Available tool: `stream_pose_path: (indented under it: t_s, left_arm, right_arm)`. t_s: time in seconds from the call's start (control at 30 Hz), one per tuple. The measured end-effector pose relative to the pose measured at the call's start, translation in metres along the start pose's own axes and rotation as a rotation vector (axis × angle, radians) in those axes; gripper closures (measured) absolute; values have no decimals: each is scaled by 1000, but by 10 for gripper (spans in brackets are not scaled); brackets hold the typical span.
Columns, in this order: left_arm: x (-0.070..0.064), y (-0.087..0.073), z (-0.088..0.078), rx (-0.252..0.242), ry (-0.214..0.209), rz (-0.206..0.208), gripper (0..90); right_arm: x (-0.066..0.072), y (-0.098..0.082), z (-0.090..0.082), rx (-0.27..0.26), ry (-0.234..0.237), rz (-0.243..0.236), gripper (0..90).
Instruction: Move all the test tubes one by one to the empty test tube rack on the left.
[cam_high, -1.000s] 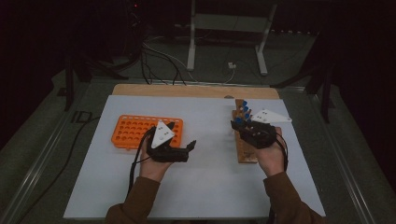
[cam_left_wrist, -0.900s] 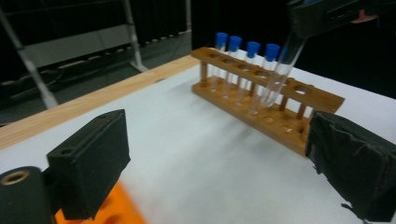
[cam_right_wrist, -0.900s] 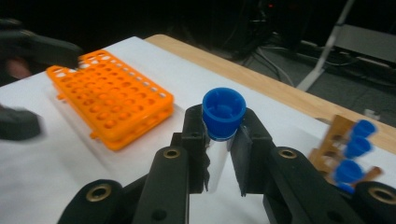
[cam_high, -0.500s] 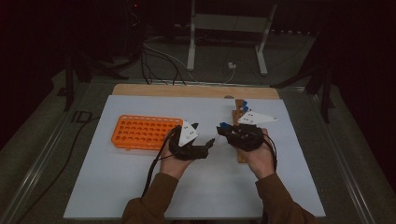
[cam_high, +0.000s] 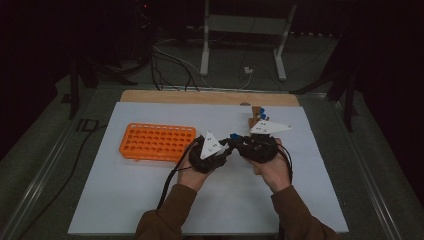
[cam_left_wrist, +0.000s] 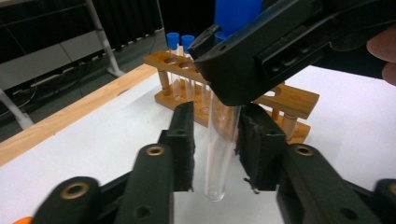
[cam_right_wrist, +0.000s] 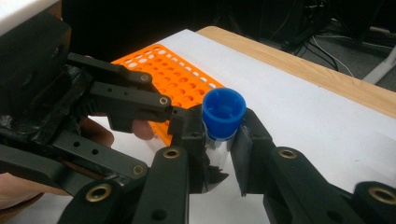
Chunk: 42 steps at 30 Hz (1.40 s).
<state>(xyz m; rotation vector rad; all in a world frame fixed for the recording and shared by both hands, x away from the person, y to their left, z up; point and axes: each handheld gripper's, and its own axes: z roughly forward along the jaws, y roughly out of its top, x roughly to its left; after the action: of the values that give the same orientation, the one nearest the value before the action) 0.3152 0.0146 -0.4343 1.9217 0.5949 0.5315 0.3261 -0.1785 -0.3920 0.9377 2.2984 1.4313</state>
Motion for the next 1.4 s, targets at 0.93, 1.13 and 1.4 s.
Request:
stream_pose_path:
  t_s: [0.93,1.13,1.4]
  left_arm:
    - [39,-10,-15,-15,73,-96,766]
    - [52,-21,-25,-25,108,-132,766]
    - [67,-44,-41,-5,170,-176,766]
  right_arm:
    - [-23,-21,-28,-71,-204,18,0]
    - [-30,-37,-34,-83,-216,63,0]
    - [-36,-52,-40,-91,-231,97,0]
